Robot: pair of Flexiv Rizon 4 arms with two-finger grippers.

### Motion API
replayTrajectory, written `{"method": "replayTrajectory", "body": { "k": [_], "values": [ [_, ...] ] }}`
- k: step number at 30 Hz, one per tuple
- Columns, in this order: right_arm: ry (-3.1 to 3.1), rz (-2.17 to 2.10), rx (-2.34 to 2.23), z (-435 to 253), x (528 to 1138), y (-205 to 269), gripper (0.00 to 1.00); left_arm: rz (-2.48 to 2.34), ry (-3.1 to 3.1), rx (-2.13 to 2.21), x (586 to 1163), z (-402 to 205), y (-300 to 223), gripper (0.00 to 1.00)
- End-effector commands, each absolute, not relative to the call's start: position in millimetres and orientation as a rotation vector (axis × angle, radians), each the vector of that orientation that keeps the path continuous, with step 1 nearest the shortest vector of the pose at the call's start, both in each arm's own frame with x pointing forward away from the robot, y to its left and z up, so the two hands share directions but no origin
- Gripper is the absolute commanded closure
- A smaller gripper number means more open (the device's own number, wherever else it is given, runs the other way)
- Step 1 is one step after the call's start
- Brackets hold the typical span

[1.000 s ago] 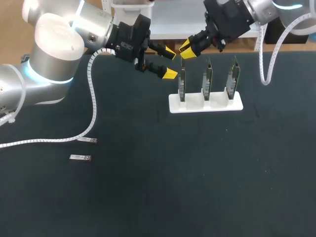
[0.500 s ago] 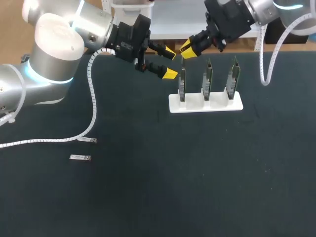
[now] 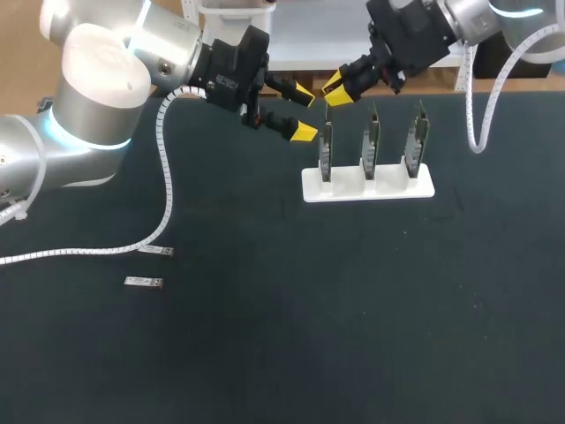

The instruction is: Pick up the optical module with the left hand, and insert it into the network port with the right hand.

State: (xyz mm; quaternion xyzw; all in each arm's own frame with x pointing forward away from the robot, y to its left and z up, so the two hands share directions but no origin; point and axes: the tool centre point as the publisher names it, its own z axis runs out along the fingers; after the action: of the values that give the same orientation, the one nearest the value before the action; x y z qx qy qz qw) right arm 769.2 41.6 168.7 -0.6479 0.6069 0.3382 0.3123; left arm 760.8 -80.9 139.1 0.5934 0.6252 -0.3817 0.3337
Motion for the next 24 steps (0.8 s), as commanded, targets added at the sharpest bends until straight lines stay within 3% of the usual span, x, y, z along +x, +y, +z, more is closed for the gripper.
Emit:
{"method": "replayTrajectory", "body": {
  "k": [1, 24],
  "values": [
    [1.601, 0.893, -1.705, 168.1, 768.3, 42.0, 1.00, -0.997, 1.637, 1.553, 762.5, 139.5, -81.9, 0.00],
    [1.628, 0.900, -1.693, 160.4, 768.4, 41.7, 1.00, -0.997, 1.637, 1.553, 762.5, 139.5, -81.9, 0.00]
  ]
}}
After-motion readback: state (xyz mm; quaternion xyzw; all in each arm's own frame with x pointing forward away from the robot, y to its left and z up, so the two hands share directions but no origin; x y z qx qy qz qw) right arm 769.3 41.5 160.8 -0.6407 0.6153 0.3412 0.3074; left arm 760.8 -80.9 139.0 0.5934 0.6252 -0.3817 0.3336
